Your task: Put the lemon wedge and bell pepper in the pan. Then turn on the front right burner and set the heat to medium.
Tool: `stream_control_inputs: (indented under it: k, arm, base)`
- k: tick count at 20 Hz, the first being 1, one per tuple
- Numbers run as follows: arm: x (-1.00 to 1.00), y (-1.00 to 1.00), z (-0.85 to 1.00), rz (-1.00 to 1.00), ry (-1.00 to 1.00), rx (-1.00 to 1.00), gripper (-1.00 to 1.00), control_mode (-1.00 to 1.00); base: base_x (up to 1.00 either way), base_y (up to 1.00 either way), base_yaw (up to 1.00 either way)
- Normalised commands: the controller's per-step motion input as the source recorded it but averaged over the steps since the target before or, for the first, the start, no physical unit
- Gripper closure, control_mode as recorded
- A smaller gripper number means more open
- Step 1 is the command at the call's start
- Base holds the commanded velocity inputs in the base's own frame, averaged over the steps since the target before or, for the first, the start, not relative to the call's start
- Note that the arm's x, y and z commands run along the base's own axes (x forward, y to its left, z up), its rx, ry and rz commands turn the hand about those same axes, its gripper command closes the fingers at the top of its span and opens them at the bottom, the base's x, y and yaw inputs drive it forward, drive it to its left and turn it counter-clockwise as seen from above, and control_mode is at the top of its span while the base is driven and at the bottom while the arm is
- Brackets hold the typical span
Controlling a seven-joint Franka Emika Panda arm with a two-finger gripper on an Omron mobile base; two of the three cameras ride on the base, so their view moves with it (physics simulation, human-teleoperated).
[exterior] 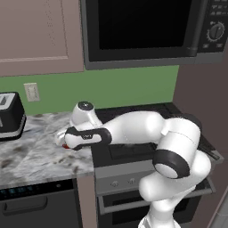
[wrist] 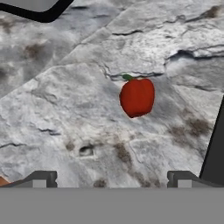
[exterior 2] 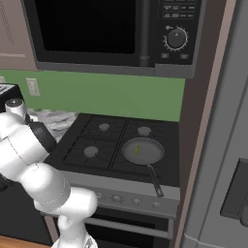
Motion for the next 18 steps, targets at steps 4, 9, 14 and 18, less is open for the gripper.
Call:
stream_control_inputs:
  k: [4, 9, 14, 18]
  arm:
    - [0.12, 0.03, 0.0, 0.0, 0.02, 0.0, -1.0, -1.0]
    - [0.21, 0.0, 0.0, -0.01, 0.04, -0.01, -1.0, -1.0]
    - [0.2, 0.0, 0.0, -0.03, 0.04, -0.02, -1.0, -1.0]
    - [0.29, 0.0, -0.09, -0.02, 0.05, -0.01, -1.0, -1.0]
  base:
    - [0.0, 0.0, 0.0]
    - [0.0, 0.0, 0.0]
    - [0.0, 0.0, 0.0]
    - [0.0, 0.0, 0.0]
